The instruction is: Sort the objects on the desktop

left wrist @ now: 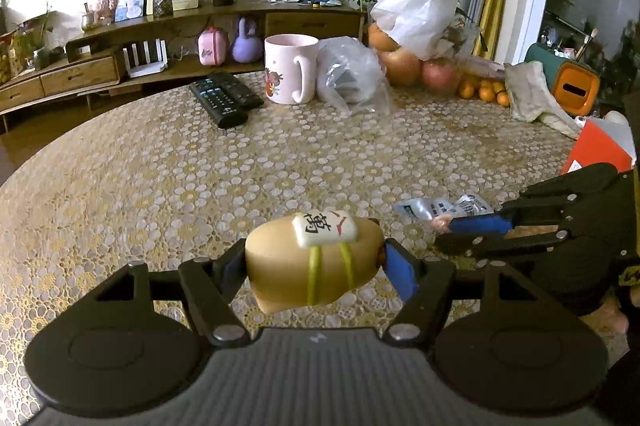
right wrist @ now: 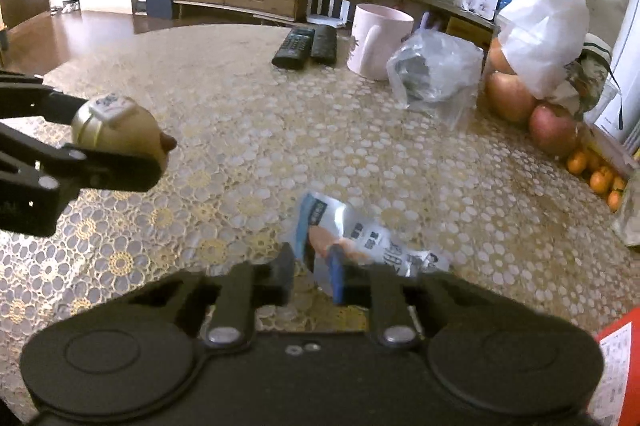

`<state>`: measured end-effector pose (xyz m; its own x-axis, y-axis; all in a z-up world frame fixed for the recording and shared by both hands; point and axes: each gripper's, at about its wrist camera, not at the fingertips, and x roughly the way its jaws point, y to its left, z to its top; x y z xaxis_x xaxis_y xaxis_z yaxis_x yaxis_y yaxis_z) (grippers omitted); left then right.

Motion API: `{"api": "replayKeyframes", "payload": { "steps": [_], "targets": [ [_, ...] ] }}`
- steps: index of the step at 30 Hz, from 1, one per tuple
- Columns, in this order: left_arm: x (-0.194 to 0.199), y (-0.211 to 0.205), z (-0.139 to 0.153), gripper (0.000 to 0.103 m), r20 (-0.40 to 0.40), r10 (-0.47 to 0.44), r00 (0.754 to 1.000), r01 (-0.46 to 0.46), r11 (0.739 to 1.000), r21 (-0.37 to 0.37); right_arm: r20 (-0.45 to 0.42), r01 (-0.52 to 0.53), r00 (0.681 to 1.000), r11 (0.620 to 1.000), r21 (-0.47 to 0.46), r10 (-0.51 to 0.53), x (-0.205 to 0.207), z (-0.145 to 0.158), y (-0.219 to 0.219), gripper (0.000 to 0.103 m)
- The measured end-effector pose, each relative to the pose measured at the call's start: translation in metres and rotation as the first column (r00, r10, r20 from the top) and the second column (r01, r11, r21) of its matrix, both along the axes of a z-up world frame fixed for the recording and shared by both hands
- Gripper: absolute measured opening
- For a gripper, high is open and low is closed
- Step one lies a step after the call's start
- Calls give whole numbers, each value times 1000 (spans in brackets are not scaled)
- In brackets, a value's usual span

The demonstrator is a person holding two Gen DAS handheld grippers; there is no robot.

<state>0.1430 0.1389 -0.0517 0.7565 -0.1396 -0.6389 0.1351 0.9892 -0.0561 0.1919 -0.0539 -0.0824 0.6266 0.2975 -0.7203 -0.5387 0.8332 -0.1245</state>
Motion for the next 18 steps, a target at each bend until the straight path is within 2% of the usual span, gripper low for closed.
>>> {"api": "replayKeyframes", "payload": {
  "steps": [2,7,13,18],
  "targets": [
    [0,-1,2,70,2,-4,1000,4,1000,-2,33,6,999,1000,-21,-5,-5,3,-1,2],
    [-6,-12,11,70,6,-24,1000,24,1000,-17,81,40,996,999,-3,-40,-13,25,-18,0],
    [-13,-34,34,70,10,-63,998,64,996,-55,53,120,991,988,100,-126,-21,61,-58,0],
    [-23,-66,58,70,31,-122,992,124,991,-52,48,172,982,969,175,-183,-36,93,-97,0]
  ]
}}
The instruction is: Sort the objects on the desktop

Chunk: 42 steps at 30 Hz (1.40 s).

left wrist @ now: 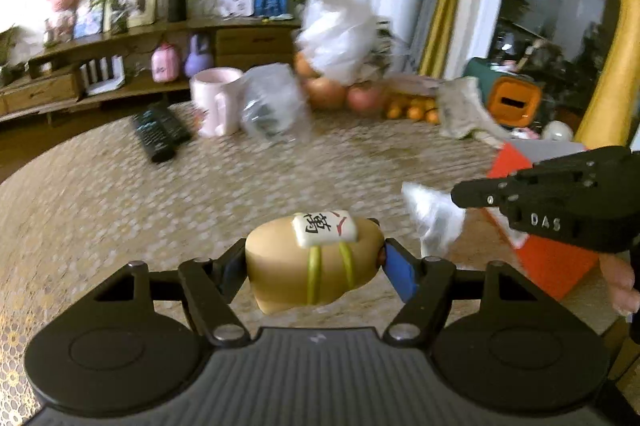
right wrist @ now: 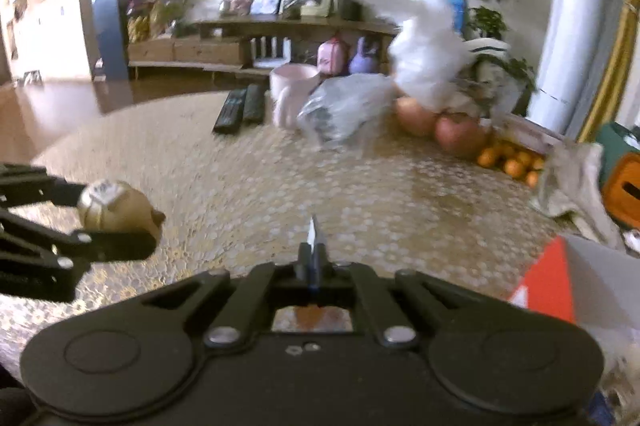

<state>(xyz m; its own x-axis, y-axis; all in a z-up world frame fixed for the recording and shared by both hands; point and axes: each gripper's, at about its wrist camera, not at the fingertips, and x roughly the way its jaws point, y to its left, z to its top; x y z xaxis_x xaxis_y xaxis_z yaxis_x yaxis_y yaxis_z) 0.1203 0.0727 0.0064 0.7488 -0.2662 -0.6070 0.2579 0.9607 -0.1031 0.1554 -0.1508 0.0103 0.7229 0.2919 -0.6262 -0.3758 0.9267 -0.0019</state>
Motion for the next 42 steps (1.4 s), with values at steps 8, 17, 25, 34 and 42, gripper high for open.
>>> {"api": "replayKeyframes", "payload": {
  "steps": [8,17,25,34,42],
  "targets": [
    [-18,-39,27,70,24,-35,999,35,999,-12,12,7,1000,1000,29,-7,-22,20,-37,0],
    [-23,-32,15,70,17,-2,1000,1,1000,27,-86,-39,996,999,1,39,-11,-26,-30,22],
    [-10,-18,-10,70,17,-2,1000,1,998,59,-109,-183,978,983,-17,180,-3,-63,3,93],
    [10,-5,-39,70,-32,9,999,-8,999,36,-155,-244,961,967,-78,230,21,-97,21,94],
    [19,-5,-54,70,-59,6,998,-5,1000,24,-178,-270,950,961,-62,255,30,-111,22,83]
  ]
}}
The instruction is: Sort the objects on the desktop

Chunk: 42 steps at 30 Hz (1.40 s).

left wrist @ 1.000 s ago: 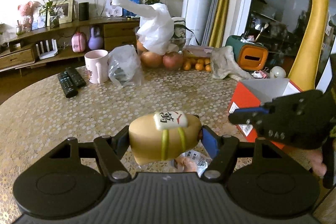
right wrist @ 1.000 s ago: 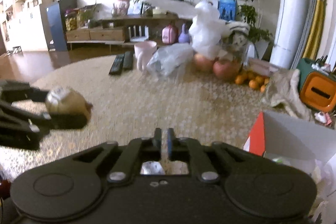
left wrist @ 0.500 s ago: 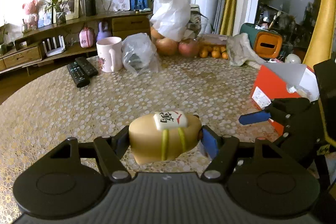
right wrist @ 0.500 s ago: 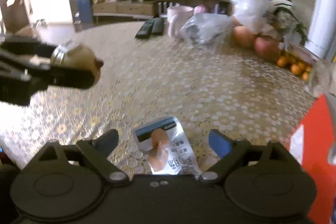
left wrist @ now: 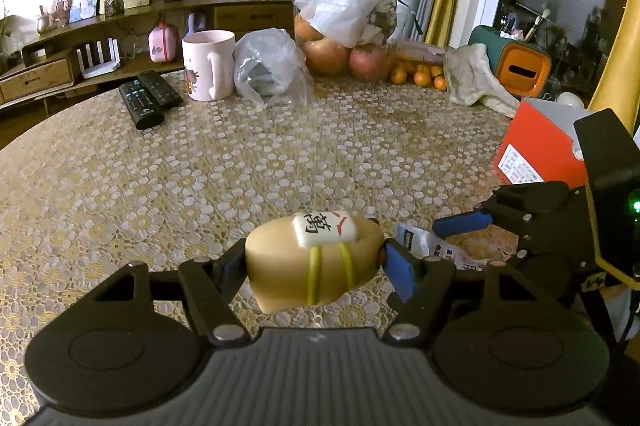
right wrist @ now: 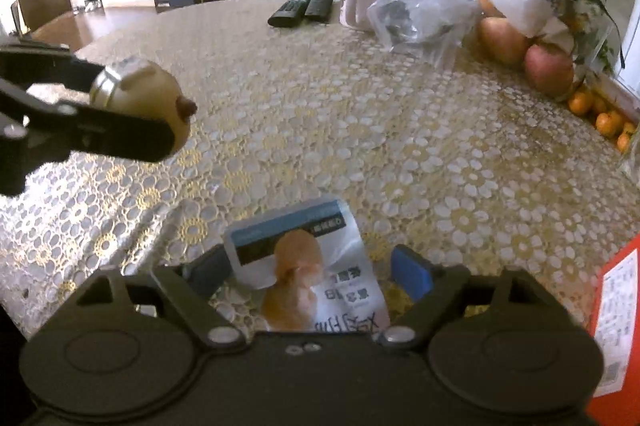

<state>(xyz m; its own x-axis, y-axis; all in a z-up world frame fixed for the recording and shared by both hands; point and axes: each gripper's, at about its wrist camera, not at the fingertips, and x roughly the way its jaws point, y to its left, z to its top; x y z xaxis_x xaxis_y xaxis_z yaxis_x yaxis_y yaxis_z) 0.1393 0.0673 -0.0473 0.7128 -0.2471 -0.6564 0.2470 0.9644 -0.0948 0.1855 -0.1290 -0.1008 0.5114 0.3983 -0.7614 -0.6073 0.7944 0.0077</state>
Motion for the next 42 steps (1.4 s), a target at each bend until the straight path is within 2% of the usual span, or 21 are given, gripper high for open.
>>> {"api": "replayKeyframes", "payload": {
  "steps": [3,14,30,42],
  "targets": [
    [1,-1,-1,70,-4,-1,1000,1,1000,-1,13,-3,1000,1000,8,3,0,3,-1,63],
    [-2,-5,2,70,-1,-6,1000,6,1000,1,49,18,999,1000,5,-19,-6,18,-3,47],
    [-18,-23,28,70,42,-35,999,35,999,2,118,66,990,996,61,-73,-29,64,-24,46],
    [-41,-53,64,70,99,-77,992,76,997,13,195,115,971,983,141,-141,-71,116,-63,46]
  ]
}}
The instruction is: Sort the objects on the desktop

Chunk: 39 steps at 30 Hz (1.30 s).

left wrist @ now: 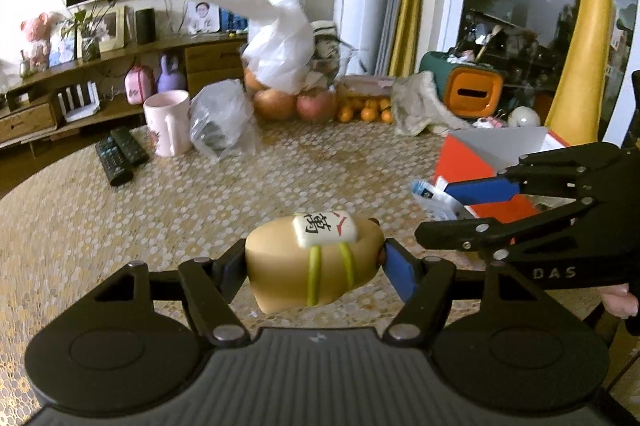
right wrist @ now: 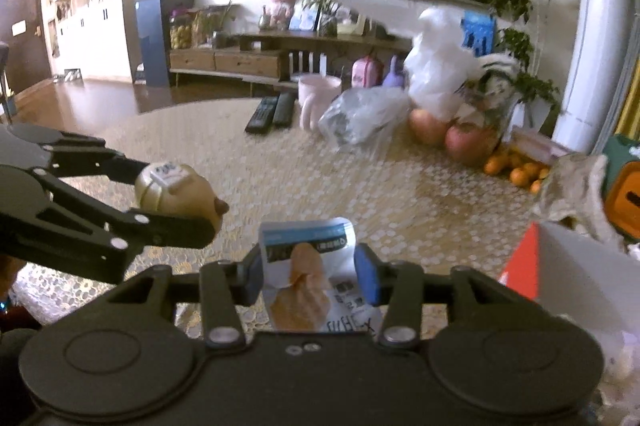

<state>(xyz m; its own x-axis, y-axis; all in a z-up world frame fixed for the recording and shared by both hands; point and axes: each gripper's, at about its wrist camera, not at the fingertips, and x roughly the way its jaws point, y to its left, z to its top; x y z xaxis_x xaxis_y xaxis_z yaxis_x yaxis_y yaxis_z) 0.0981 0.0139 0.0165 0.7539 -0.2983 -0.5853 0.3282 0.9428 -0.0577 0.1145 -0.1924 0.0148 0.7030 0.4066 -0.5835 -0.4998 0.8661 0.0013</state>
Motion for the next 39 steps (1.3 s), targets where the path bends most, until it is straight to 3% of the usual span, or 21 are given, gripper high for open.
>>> {"api": "replayKeyframes", "payload": {
  "steps": [10,19,32,39],
  "targets": [
    [-16,-52,34,70,54,-88,995,87,996,13,89,103,990,994,40,-106,-31,40,-58,46],
    [-7,-132,46,70,83,-216,973,214,976,29,112,265,956,962,64,-271,-40,46,-133,46],
    [36,-248,7,70,-12,-369,929,369,925,89,54,475,876,876,76,-480,-26,9,-230,46],
    [64,-287,-19,70,-106,-403,909,412,908,82,10,501,864,862,76,-503,-12,-18,-245,47]
  ]
}}
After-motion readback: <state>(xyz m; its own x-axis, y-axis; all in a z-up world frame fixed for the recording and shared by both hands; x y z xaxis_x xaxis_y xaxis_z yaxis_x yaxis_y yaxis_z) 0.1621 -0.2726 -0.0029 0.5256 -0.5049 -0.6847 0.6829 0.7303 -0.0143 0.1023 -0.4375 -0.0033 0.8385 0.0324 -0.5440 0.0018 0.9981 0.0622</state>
